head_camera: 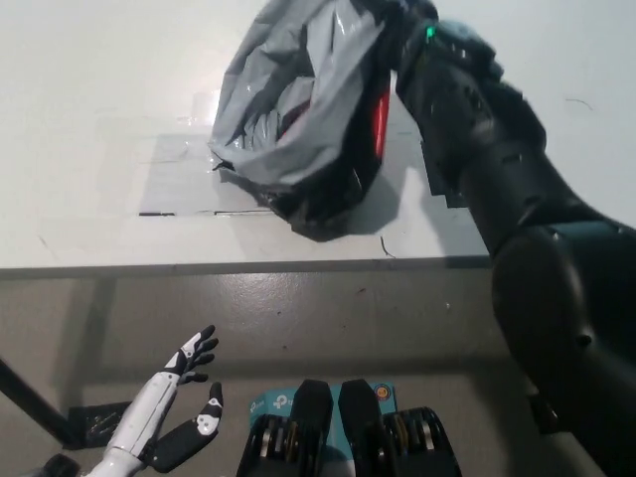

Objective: Use the right hand to pick up a rubix's cube and place it into a plastic bag and lift the bag

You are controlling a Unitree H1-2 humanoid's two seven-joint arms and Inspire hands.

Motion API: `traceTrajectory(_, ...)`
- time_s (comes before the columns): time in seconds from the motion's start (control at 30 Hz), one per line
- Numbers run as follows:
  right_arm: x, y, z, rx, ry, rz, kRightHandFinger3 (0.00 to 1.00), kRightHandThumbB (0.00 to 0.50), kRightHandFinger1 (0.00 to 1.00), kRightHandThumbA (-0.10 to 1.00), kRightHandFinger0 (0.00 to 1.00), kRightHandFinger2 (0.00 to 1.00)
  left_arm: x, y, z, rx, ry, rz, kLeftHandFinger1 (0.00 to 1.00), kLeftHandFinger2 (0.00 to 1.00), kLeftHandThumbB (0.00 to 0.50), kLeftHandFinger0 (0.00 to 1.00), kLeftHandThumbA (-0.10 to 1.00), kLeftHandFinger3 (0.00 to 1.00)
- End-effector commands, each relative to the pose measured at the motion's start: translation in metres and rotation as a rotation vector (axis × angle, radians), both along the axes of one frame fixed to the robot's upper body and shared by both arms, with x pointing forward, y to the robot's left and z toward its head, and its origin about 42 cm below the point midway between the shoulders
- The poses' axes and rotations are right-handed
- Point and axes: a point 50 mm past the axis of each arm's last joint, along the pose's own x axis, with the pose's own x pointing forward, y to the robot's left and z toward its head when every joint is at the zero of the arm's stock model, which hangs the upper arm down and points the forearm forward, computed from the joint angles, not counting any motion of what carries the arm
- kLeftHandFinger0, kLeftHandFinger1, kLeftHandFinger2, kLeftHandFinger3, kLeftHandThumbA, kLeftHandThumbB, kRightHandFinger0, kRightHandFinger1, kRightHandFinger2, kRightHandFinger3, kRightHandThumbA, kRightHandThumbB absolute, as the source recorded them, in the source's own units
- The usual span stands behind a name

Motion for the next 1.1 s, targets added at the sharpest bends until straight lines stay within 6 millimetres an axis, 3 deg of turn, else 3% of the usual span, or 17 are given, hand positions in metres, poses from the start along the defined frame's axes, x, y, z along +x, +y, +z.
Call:
traceTrajectory(0.0,0.002,-0.003,0.008,-0.058,-0.066,-0.009,0.64,0.094,0.22,-0.10,0.00,0.75,0.004,0.002,0.012,0.010,-0.043,-0.024,0.86,0.91,0.078,0.78,0.30,1.00)
traceTrajectory(0.03,0.002,-0.004,0.008,-0.071,-0.066,-0.009,0.64,0.094,0.22,-0.10,0.00,0.75,0.004,0.002,0.012,0.011,-0.043,-0.024,0.86,0.91,0.078,0.78,0.30,1.00)
traceTrajectory(0.07,0.003,-0.010,0.003,-0.142,-0.061,-0.019,0.51,0.096,0.26,-0.10,0.00,0.78,0.005,0.003,0.013,0.012,-0.038,-0.023,0.86,0.91,0.075,0.77,0.29,1.00)
traceTrajectory(0.13,0.004,-0.020,-0.002,-0.317,-0.077,-0.035,0.43,0.104,0.29,-0.01,0.00,0.73,0.006,0.005,0.014,0.015,-0.042,-0.021,0.87,0.91,0.078,0.78,0.28,1.00)
traceTrajectory(0.17,0.005,-0.022,-0.003,-0.374,-0.075,-0.036,0.54,0.122,0.49,0.13,0.20,0.86,0.006,0.005,0.015,0.019,-0.045,-0.021,0.87,0.91,0.078,0.78,0.28,1.00)
traceTrajectory(0.2,0.006,-0.028,-0.005,-0.522,-0.086,-0.019,1.00,0.192,0.99,0.36,0.63,1.00,0.006,0.006,0.015,0.028,-0.053,-0.023,0.86,0.90,0.076,0.79,0.27,1.00)
traceTrajectory(0.23,0.006,-0.031,-0.006,-0.605,-0.101,-0.004,1.00,0.213,1.00,0.52,1.00,1.00,0.006,0.006,0.015,0.030,-0.055,-0.024,0.86,0.89,0.074,0.79,0.27,1.00)
traceTrajectory(0.3,0.008,-0.041,-0.006,-0.844,-0.139,0.002,1.00,0.312,1.00,0.70,1.00,1.00,0.002,0.005,0.011,0.029,-0.051,-0.029,0.87,0.90,0.075,0.81,0.26,1.00)
traceTrajectory(0.33,0.008,-0.042,-0.005,-0.888,-0.143,-0.004,1.00,0.312,1.00,0.70,1.00,1.00,0.002,0.005,0.011,0.028,-0.050,-0.029,0.87,0.90,0.075,0.81,0.26,1.00)
traceTrajectory(0.37,0.009,-0.046,0.003,-0.981,-0.168,-0.023,1.00,0.381,1.00,0.76,1.00,1.00,0.001,0.005,0.009,0.022,-0.047,-0.031,0.85,0.89,0.075,0.78,0.23,1.00)
traceTrajectory(0.53,0.011,-0.052,0.024,-1.116,-0.255,-0.065,1.00,0.440,1.00,0.79,1.00,1.00,-0.003,0.004,0.005,0.019,-0.035,-0.029,0.86,0.90,0.079,0.80,0.24,1.00)
traceTrajectory(0.7,0.011,-0.057,0.054,-1.128,-0.329,-0.072,1.00,0.452,1.00,0.71,1.00,1.00,-0.007,0.002,0.001,0.028,-0.020,-0.026,0.87,0.91,0.077,0.82,0.24,1.00)
traceTrajectory(0.77,0.009,-0.058,0.076,-1.184,-0.375,-0.098,1.00,0.476,1.00,0.79,1.00,1.00,-0.006,0.001,0.002,0.028,-0.024,-0.029,0.86,0.91,0.076,0.80,0.23,1.00)
traceTrajectory(0.83,0.007,-0.058,0.084,-1.202,-0.389,-0.106,1.00,0.469,1.00,0.83,1.00,1.00,-0.006,0.002,0.002,0.026,-0.023,-0.029,0.86,0.91,0.075,0.80,0.23,1.00)
traceTrajectory(1.0,-0.003,-0.064,0.110,-1.152,-0.458,-0.138,1.00,0.462,1.00,0.87,1.00,1.00,-0.005,0.002,0.002,0.029,-0.021,-0.033,0.85,0.91,0.072,0.77,0.18,1.00)
traceTrajectory(1.03,-0.005,-0.065,0.117,-1.140,-0.473,-0.146,1.00,0.494,1.00,0.97,1.00,1.00,-0.004,0.002,0.003,0.029,-0.026,-0.034,0.84,0.90,0.078,0.76,0.19,1.00)
traceTrajectory(1.07,-0.011,-0.066,0.132,-1.118,-0.507,-0.161,1.00,0.476,1.00,0.94,1.00,1.00,-0.001,0.002,0.004,0.024,-0.031,-0.036,0.85,0.90,0.080,0.78,0.19,1.00)
